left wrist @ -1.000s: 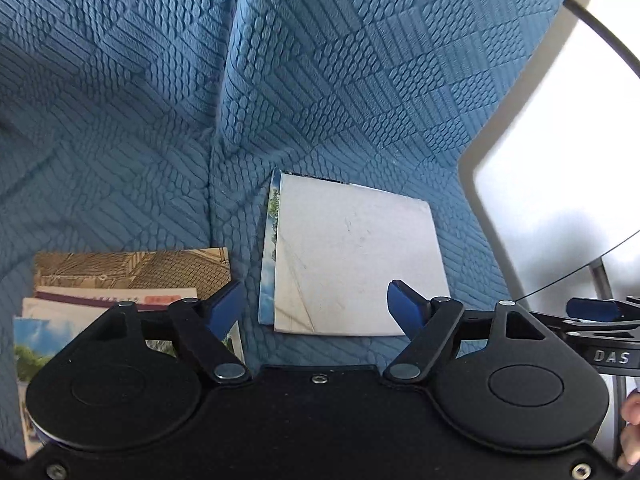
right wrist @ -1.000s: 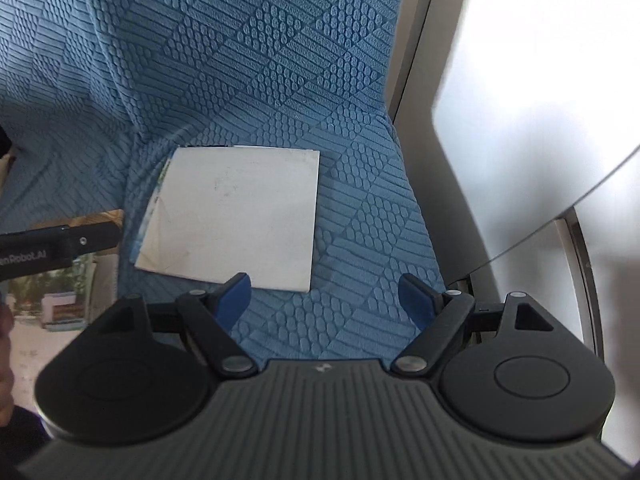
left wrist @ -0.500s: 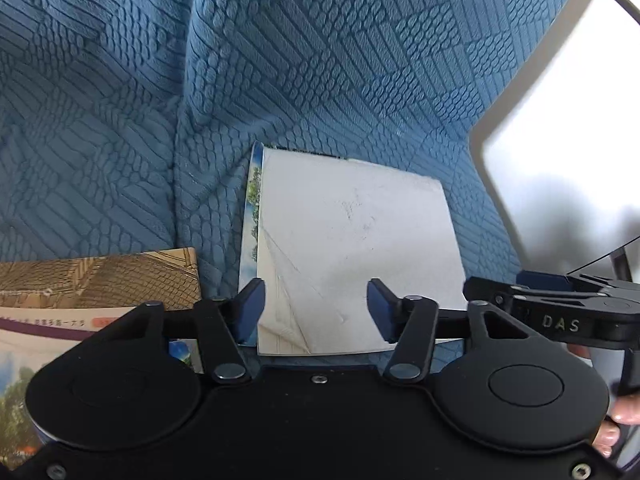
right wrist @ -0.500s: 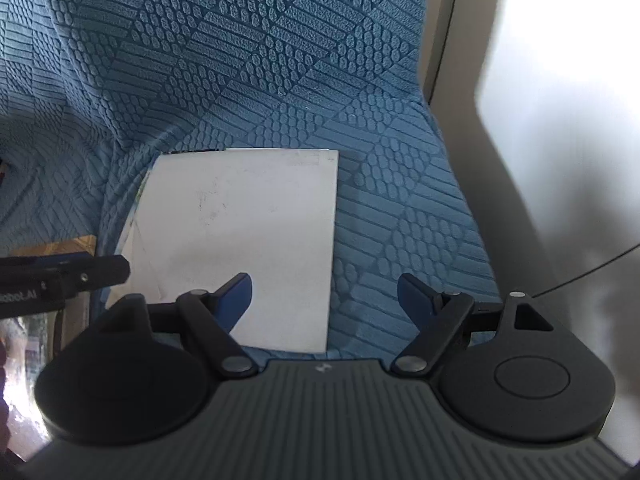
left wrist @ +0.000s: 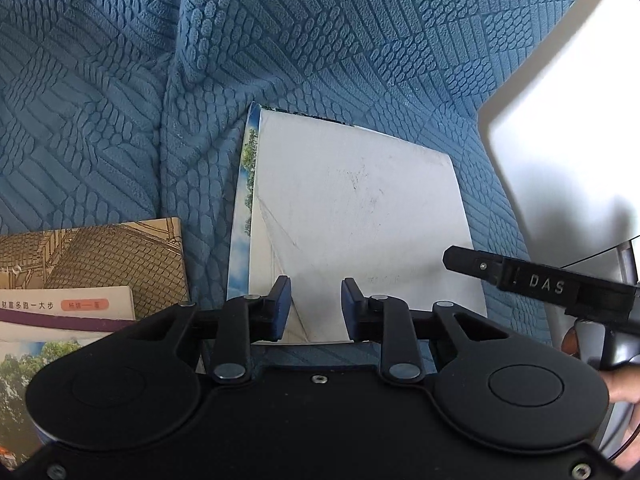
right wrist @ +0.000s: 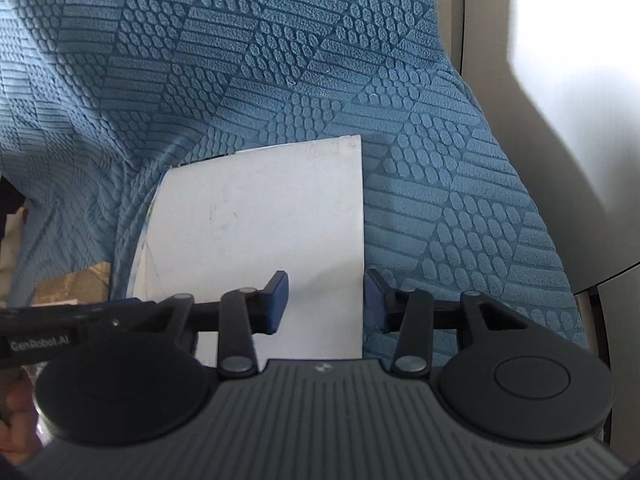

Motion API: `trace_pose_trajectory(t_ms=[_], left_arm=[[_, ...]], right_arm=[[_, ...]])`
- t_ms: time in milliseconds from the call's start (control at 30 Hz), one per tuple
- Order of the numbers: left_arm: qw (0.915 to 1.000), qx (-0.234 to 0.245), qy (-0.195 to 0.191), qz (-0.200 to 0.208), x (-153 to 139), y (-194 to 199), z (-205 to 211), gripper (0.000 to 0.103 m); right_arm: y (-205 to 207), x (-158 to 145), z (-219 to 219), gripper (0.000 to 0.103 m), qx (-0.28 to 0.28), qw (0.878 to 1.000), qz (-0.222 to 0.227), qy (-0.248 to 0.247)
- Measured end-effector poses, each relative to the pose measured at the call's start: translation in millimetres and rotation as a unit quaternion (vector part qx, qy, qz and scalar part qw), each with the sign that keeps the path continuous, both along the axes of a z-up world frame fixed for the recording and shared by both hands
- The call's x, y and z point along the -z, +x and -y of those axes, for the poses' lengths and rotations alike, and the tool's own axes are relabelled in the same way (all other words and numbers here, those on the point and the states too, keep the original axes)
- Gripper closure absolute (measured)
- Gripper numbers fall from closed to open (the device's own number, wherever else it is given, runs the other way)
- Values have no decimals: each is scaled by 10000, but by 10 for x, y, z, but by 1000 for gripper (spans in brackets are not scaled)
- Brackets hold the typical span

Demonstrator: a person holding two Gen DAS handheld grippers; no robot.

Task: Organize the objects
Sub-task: 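Lower both tools onto the white sheet edge and close them on it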

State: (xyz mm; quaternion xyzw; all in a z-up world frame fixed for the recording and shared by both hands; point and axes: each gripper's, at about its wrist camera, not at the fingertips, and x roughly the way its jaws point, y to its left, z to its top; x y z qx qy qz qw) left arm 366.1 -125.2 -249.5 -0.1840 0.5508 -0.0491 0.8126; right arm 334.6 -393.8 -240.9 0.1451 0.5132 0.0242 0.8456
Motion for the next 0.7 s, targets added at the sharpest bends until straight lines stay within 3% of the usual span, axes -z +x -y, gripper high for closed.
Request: trace_pose_trajectory(t_ms=[133,267,400,500,600,700], left_arm=[[10000,36,42,-13,-1,-2,17,78],[9999,82,76,-6,6,-5,25,79],[9998,141,97,95,13,-22,41,79],[9996,184,185,142,7,-33,72,78],[9995,201,188,168,7,-39,68,78],[9990,308,246,228,-8,-52,63,73]], right_arm=[[47,8,96,58,136,9993,-55,342],[52,60,322,58,406,9929,-4,1120],[3,92,560,58,671,9695,104,2355],[-37,97,537,58,651,9587,67,2769],[-62,116,454,80,594,9491,-64,3092],[-75,84,403,87,723,9520,-102,2972]])
